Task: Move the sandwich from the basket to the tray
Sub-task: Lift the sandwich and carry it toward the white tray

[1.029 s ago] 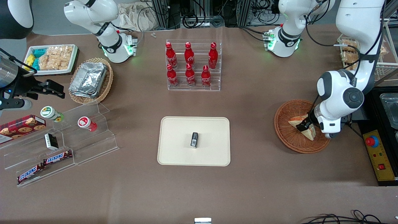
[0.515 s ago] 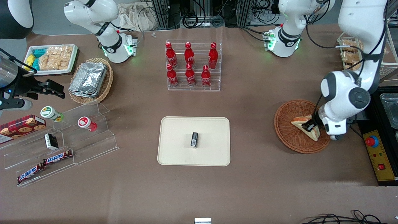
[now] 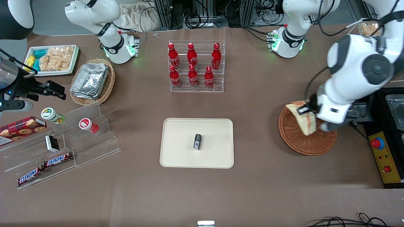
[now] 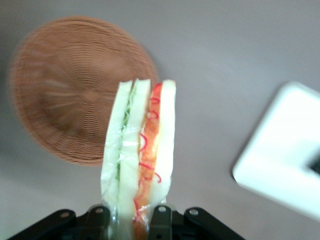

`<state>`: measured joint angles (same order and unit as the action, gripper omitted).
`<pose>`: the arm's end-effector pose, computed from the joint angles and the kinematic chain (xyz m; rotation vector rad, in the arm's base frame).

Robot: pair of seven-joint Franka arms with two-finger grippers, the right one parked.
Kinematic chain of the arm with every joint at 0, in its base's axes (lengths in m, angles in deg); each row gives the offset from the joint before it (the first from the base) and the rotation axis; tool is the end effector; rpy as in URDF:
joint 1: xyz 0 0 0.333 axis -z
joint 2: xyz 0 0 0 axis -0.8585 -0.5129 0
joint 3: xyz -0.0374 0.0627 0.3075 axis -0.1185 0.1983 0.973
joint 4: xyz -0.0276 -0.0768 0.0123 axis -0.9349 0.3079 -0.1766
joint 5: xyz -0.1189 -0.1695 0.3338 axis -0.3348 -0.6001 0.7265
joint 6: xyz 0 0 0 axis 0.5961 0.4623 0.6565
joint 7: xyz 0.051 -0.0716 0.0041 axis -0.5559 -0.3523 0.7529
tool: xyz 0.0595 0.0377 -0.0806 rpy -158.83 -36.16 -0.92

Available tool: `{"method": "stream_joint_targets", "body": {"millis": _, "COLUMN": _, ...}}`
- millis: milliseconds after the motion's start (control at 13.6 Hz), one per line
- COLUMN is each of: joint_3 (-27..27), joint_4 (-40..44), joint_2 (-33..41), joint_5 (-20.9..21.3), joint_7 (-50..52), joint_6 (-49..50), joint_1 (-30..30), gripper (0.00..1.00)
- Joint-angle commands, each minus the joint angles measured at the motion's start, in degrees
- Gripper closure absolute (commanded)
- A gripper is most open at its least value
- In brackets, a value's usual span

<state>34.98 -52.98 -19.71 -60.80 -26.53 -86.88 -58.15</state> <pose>0.5626 -0.1591 0.4698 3.0604 0.4882 -0.1524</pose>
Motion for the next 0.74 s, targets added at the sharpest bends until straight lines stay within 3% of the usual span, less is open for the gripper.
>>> {"method": "stream_joint_targets", "body": {"millis": 0, "joint_3": -7.0, "joint_4": 3.8, "joint_2": -6.9, "joint_5": -1.2, "joint_7": -4.8, "joint_6": -1.6, "joint_1": -0.1, "gripper": 1.0}}
{"method": "stream_joint_targets", "body": {"millis": 147, "joint_3": -10.4, "joint_4": 3.7, "joint_2": -10.2, "joint_5": -0.7, "joint_7": -4.0, "joint_6": -8.4, "joint_1": 1.5, "gripper": 1.0}}
{"method": "stream_joint_targets", "body": {"millis": 294, "joint_3": -10.4, "joint_4": 4.3, "joint_2": -14.7, "joint_5": 0.9, "joint_7": -3.4, "joint_6": -13.7, "joint_1": 5.9, "gripper": 1.0}}
{"method": "stream_joint_targets", "body": {"millis": 662, "joint_3": -10.3, "joint_4": 17.4, "joint_2": -32.9, "joint_5": 13.4, "joint_7": 1.3, "joint_6": -17.4, "joint_1": 11.2, "gripper": 1.0}}
